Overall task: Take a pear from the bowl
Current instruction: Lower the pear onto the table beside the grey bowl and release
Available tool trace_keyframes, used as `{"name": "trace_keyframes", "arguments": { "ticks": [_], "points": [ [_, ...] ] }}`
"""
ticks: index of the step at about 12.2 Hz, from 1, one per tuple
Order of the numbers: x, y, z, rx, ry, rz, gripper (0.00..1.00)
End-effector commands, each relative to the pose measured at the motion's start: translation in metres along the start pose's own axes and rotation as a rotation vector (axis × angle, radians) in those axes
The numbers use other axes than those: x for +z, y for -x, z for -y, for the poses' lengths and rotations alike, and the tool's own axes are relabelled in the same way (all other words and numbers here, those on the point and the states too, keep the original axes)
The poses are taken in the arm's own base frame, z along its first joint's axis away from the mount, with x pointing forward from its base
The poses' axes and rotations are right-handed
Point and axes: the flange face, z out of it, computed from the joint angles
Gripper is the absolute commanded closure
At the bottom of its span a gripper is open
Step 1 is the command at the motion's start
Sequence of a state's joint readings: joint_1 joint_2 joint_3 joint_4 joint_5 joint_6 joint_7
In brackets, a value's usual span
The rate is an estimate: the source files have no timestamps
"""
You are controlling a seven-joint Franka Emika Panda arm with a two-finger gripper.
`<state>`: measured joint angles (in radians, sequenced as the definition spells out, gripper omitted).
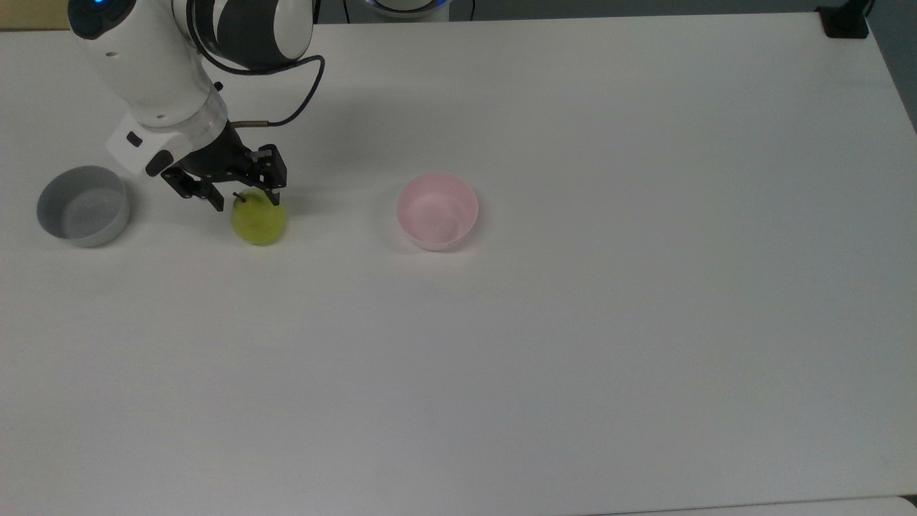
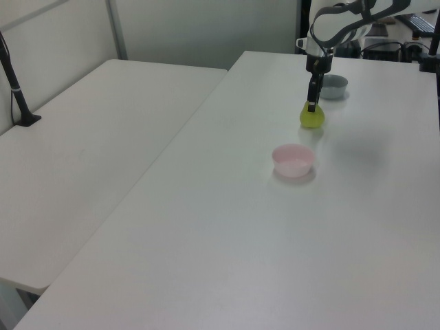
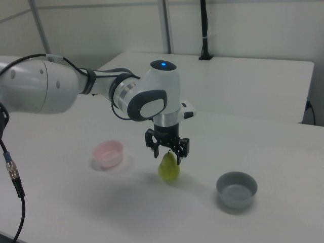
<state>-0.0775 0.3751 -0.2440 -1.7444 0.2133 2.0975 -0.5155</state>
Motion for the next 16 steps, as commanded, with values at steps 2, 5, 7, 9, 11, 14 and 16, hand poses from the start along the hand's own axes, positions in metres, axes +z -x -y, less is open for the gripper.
{"name": "trace_keyframes", "arguments": {
  "ticks": [2, 5, 7, 9, 11, 14, 16],
  "points": [
    [-0.056, 0.011, 0.023, -0.017, 0.005, -0.001, 0.00],
    [-0.109, 0.026, 0.041, 0.087, 0.019, 0.000, 0.00],
    [-0.149, 0.034, 0.057, 0.161, -0.006, 0.036, 0.00],
    [-0.178, 0.042, 0.070, 0.185, -0.020, 0.063, 0.00],
    [-0.205, 0.059, 0.085, 0.168, -0.038, 0.075, 0.00],
    [-0.236, 0.081, 0.124, 0.176, -0.042, 0.115, 0.00],
    [-0.238, 0.081, 0.139, 0.171, -0.010, 0.125, 0.00]
  ]
}}
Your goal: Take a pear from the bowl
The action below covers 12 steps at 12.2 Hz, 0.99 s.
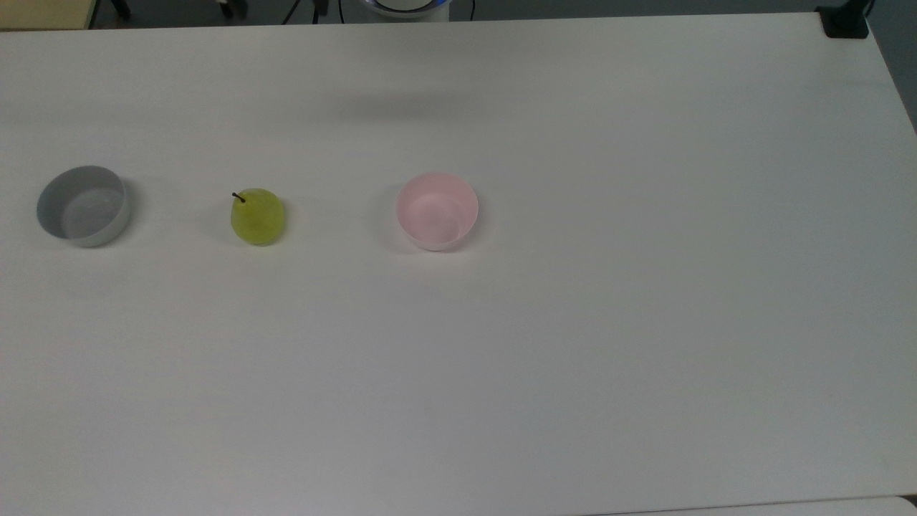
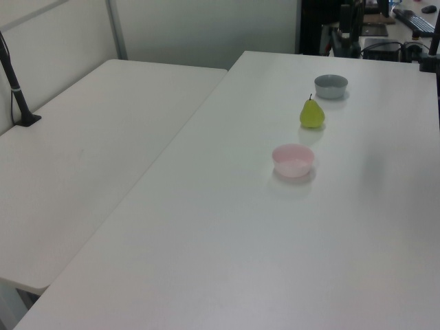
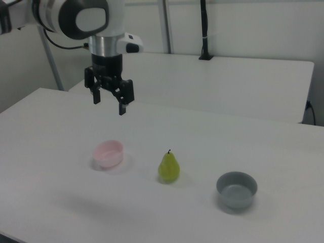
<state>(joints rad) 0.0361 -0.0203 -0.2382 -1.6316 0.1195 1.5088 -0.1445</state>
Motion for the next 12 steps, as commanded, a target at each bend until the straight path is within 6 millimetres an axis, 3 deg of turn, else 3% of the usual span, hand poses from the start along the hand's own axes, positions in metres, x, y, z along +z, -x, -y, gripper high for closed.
{"name": "trace_keyframes", "arguments": {
  "ticks": [1, 5, 7, 12],
  "points": [
    [-0.006, 0.012, 0.031, -0.013, 0.060, 0.008, 0.00],
    [-0.005, -0.009, 0.052, -0.111, 0.085, -0.123, 0.00],
    [0.001, -0.022, 0.051, -0.138, 0.125, -0.154, 0.00],
    [0.002, -0.023, 0.057, -0.141, 0.130, -0.147, 0.00]
  ]
}}
